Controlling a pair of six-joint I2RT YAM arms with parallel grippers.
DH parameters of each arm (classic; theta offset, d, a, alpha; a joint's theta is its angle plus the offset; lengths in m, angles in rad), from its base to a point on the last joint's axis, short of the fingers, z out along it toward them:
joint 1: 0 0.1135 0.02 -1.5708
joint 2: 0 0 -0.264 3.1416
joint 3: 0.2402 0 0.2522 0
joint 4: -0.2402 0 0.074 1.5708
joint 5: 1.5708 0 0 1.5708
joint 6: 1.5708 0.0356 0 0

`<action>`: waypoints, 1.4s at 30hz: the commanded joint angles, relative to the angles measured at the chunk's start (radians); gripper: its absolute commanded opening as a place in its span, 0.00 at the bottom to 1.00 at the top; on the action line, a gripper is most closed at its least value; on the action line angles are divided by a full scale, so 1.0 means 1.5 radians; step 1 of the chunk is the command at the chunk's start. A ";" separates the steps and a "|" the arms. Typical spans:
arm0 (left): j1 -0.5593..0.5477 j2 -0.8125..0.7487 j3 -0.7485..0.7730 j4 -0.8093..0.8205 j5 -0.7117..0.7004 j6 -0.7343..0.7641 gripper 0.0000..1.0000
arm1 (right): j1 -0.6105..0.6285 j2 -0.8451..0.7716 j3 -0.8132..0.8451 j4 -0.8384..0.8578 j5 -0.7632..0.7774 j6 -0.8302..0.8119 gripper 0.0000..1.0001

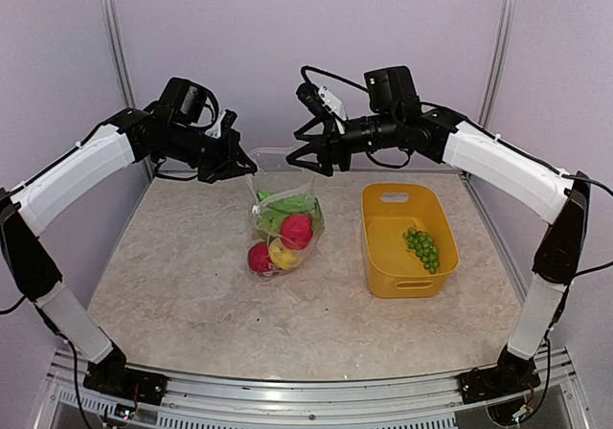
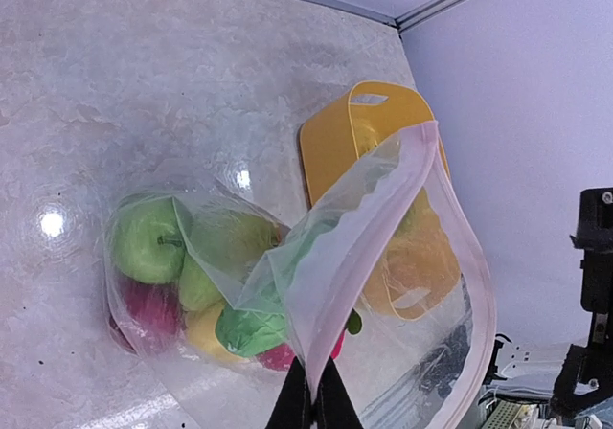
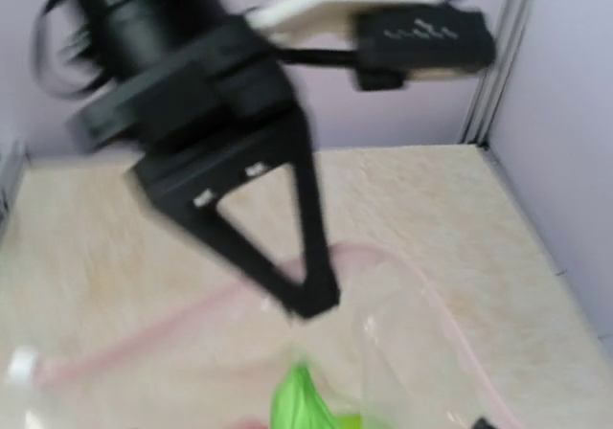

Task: Place the food in the zip-top bag and seal the zipper
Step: Place the fake vegetable in the zipper food storage bag, then adjust the zipper food storage bag at the center of the board.

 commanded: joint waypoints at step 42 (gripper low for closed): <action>0.009 0.046 0.159 -0.104 -0.032 0.187 0.00 | 0.157 0.068 0.195 -0.354 0.213 -0.427 0.33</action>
